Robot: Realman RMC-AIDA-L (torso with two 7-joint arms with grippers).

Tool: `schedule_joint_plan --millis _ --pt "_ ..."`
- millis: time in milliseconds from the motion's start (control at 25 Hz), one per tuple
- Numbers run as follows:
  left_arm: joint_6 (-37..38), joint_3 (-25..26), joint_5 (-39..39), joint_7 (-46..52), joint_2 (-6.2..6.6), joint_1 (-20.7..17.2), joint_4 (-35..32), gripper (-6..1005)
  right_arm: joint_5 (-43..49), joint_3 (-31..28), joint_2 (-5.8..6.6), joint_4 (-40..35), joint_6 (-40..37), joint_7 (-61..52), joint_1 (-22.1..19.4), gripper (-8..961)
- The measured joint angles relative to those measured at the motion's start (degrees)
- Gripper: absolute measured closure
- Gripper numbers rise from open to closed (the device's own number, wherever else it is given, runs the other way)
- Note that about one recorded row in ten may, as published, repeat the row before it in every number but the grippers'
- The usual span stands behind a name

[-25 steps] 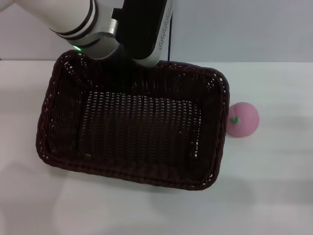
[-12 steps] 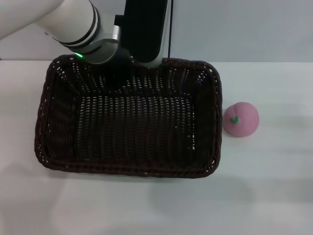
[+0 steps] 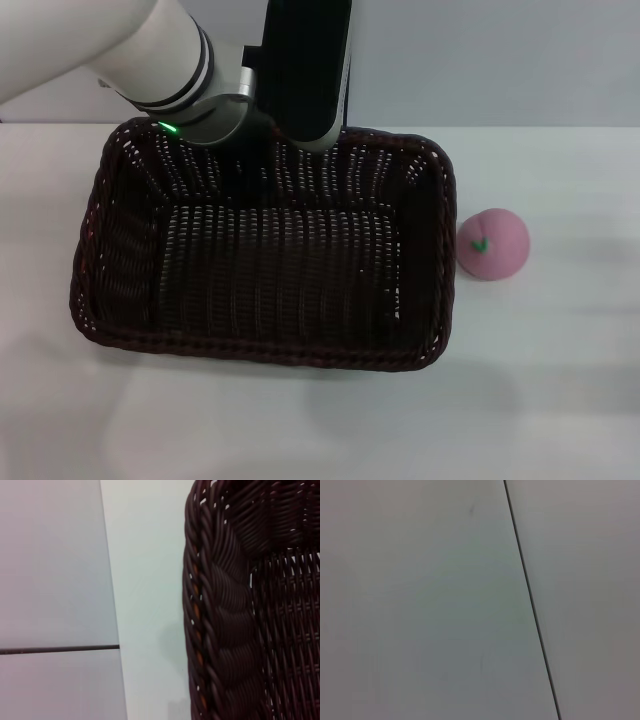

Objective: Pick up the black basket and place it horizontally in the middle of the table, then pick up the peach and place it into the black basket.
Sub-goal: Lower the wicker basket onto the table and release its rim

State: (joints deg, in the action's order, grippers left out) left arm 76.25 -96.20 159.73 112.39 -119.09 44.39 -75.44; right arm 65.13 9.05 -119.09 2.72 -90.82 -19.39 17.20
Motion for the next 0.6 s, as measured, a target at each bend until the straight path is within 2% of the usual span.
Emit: schedule_joint_plan --millis 120,240,600 --pt "0.0 0.0 0.1 0.1 0.0 -0.1 0.1 530 0.0 0.0 0.0 0.0 0.1 0.0 0.0 442" --pt "-0.2 0.0 0.2 0.1 0.0 -0.1 0.1 299 -0.1 0.0 0.0 0.0 0.1 0.0 0.1 443" --pt "-3.3 0.0 0.2 0.3 0.0 -0.7 -0.3 294 -0.1 0.0 0.0 -0.1 0.1 0.1 -0.2 446"
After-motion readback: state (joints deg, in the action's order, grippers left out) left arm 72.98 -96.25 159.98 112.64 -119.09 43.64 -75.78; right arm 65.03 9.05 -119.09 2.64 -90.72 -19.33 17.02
